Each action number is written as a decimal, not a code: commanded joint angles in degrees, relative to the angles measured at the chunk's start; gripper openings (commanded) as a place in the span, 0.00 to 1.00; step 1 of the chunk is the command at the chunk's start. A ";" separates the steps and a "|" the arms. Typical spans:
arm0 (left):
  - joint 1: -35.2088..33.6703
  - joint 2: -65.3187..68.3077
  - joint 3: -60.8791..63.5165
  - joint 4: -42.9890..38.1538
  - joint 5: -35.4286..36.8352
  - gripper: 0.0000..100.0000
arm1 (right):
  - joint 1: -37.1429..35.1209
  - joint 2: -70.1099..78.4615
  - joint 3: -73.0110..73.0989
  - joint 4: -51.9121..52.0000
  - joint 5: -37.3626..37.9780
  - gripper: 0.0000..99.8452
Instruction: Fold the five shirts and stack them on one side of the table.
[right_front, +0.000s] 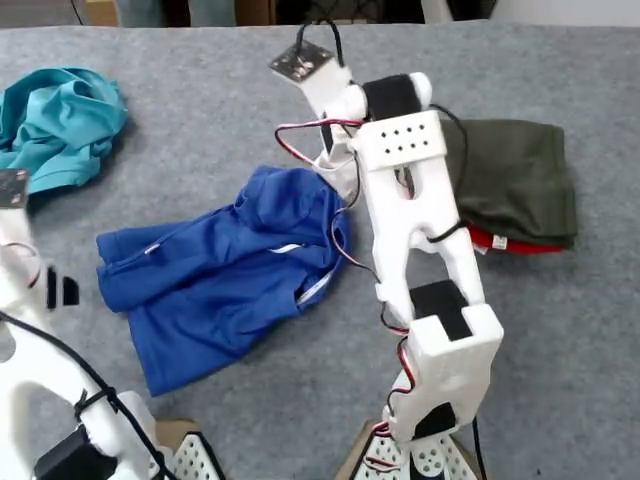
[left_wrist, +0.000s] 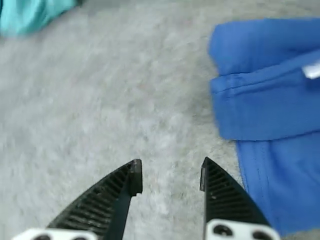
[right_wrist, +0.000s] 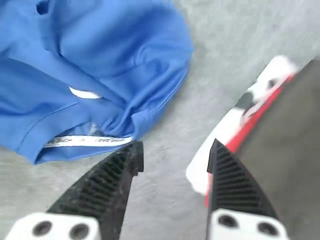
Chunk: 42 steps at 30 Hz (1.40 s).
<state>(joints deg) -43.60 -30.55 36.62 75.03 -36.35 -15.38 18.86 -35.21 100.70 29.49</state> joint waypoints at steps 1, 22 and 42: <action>4.79 -0.18 -4.09 -0.44 -2.73 0.21 | 0.53 -1.89 -5.58 -3.16 3.60 0.22; 13.49 24.26 -15.78 1.41 12.04 0.21 | 14.68 4.26 -6.20 -18.55 26.81 0.22; 8.48 31.21 -16.31 -1.67 18.11 0.21 | 12.04 4.35 -4.79 -18.64 26.73 0.22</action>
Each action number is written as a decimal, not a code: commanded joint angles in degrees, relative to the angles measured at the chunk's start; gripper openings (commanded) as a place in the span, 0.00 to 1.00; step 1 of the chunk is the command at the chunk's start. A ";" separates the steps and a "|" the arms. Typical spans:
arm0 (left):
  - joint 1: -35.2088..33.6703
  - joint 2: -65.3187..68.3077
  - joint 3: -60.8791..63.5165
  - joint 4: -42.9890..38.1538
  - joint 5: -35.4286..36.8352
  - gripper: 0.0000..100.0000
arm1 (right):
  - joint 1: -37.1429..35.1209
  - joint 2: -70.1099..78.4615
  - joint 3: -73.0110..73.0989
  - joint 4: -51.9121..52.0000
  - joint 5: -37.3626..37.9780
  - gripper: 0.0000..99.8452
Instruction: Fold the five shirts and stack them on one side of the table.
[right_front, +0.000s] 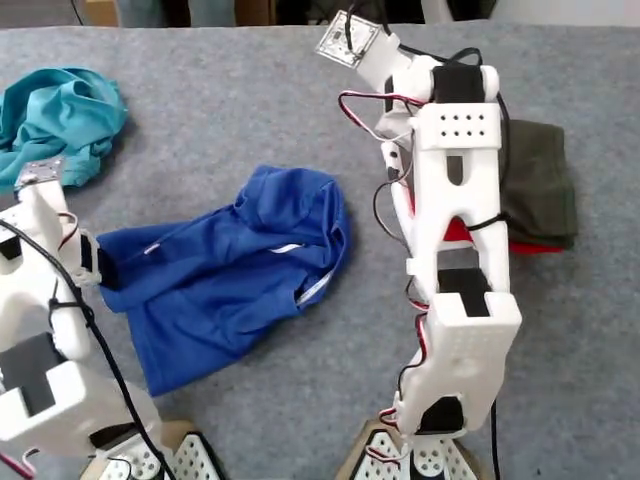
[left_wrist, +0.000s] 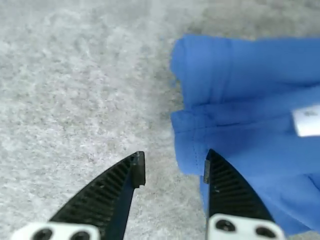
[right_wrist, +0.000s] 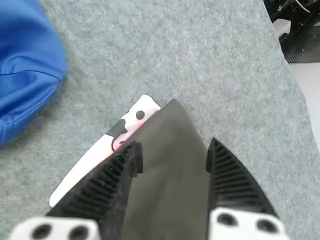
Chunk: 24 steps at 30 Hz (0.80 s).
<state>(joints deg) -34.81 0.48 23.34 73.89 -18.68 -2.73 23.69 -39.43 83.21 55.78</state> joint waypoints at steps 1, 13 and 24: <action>-0.13 0.44 -3.03 -0.62 0.44 0.21 | -0.70 -0.48 -0.48 -1.14 0.44 0.22; 1.71 1.32 -8.13 -2.02 6.59 0.21 | -2.11 -0.57 -0.13 -1.05 0.44 0.22; 1.71 10.20 -8.40 -4.13 6.59 0.21 | -2.11 -0.57 -0.13 -1.05 0.44 0.22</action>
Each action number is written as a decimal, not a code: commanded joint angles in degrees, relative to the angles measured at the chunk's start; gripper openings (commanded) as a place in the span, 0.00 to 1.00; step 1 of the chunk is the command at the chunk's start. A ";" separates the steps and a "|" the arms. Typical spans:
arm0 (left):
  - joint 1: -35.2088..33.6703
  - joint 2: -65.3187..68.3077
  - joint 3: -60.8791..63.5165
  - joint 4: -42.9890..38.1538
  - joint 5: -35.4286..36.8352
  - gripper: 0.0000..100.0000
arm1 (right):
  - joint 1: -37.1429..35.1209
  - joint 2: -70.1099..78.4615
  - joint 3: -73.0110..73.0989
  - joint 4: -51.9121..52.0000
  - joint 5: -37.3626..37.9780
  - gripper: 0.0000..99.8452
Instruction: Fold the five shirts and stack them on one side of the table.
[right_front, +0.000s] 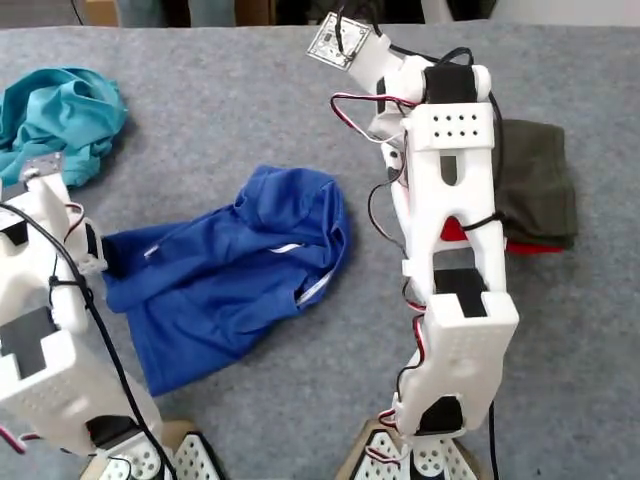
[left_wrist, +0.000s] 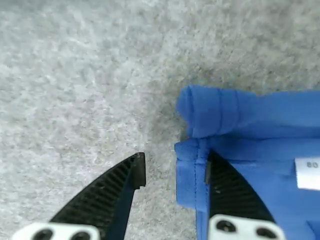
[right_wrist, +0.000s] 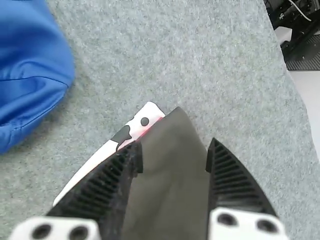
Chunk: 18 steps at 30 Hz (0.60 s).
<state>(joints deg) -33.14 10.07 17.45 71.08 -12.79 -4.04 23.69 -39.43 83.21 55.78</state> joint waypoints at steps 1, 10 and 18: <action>0.13 1.05 -2.24 -1.76 0.70 0.21 | -0.79 -0.57 -0.13 -1.05 0.44 0.22; 1.01 3.25 -2.24 -2.29 4.31 0.16 | -0.79 -0.57 -0.13 -1.05 0.44 0.22; 0.92 8.88 -3.12 -4.48 7.12 0.07 | -0.79 -0.57 -0.13 -1.05 0.44 0.22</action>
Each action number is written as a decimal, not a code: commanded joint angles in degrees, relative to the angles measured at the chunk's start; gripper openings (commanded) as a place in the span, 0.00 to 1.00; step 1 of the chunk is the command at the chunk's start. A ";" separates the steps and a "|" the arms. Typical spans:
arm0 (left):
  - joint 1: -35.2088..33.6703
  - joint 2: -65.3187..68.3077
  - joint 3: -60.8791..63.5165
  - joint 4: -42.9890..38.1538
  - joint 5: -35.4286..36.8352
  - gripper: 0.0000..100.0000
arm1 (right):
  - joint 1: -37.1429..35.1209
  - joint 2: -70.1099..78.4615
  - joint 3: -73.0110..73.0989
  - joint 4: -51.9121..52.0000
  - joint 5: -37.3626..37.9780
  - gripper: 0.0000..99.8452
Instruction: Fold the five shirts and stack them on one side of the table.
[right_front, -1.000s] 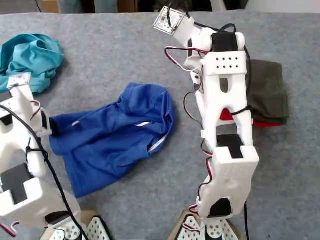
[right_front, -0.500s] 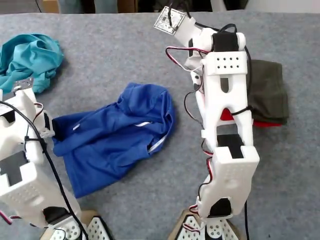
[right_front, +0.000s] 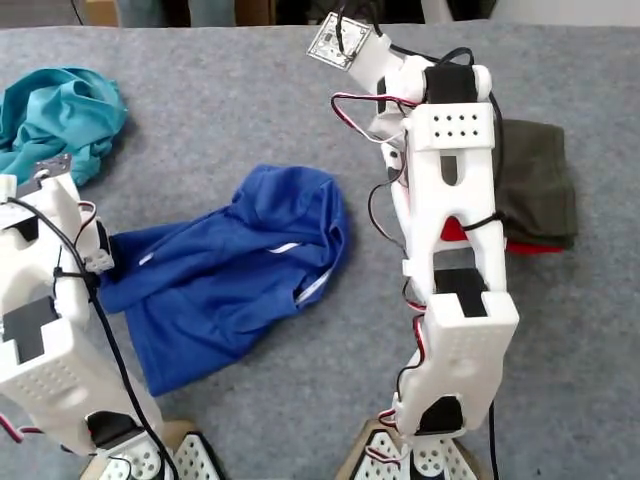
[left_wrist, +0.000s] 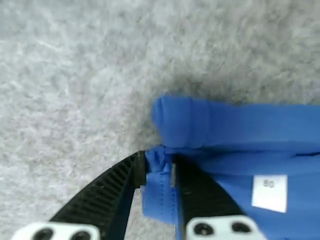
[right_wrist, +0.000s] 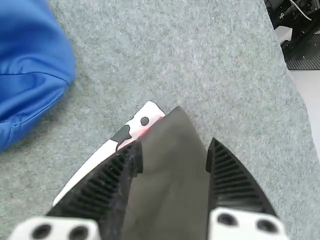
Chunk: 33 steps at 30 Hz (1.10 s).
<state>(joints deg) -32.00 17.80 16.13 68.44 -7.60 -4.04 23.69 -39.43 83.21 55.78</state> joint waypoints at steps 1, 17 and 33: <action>-0.22 1.05 -2.15 -1.58 2.37 0.07 | -0.79 -0.57 -0.13 -1.05 0.44 0.22; -5.41 -25.85 -7.87 12.57 2.37 0.04 | -6.77 -0.57 -3.03 -1.05 -10.20 0.22; -23.69 -41.85 -12.53 19.96 5.36 0.04 | -24.62 8.48 2.86 7.91 -39.30 0.22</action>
<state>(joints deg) -55.12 -22.99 5.32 88.48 -3.03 -24.79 31.52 -36.18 90.68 20.79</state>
